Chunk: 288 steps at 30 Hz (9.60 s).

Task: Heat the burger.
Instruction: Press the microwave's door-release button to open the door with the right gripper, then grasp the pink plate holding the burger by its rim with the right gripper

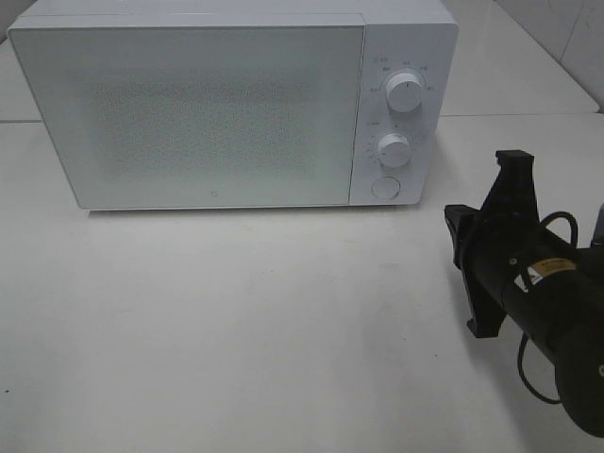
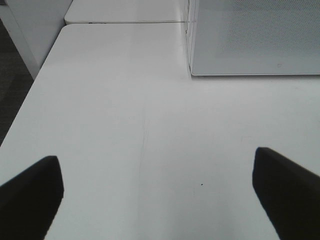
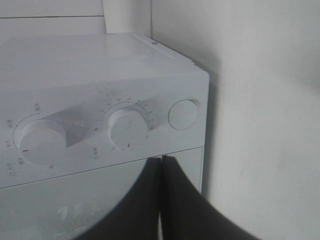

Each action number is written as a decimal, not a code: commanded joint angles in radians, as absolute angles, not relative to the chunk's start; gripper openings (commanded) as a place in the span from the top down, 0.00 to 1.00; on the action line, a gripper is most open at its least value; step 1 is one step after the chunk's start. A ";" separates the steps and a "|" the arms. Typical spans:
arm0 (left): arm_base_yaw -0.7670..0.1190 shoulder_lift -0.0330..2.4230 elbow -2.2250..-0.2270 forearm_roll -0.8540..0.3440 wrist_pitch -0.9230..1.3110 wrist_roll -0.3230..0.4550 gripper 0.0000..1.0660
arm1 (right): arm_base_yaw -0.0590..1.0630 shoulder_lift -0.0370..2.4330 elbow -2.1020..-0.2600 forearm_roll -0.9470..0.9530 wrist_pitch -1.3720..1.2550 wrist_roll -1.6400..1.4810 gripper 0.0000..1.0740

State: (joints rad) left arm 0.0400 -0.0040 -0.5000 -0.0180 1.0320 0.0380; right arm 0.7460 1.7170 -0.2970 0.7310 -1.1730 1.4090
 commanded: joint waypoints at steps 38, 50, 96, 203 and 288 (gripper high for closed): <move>0.041 -0.028 -0.497 -0.017 1.028 0.037 0.08 | 0.628 2.081 -0.734 0.620 -0.998 1.418 1.00; 0.041 -0.028 -0.497 -0.017 1.028 0.037 0.08 | 0.569 2.116 -0.799 0.609 -0.984 1.395 1.00; 0.041 -0.028 -0.497 -0.016 1.028 0.037 0.08 | 0.513 2.206 -1.015 0.668 -1.138 1.274 1.00; 0.041 -0.028 -0.497 -0.016 1.028 0.037 0.08 | 0.547 1.505 -0.840 0.024 0.460 -0.158 0.99; 0.041 -0.028 -0.497 -0.016 1.028 0.037 0.08 | 0.660 1.907 -1.383 -0.180 0.416 -1.125 0.18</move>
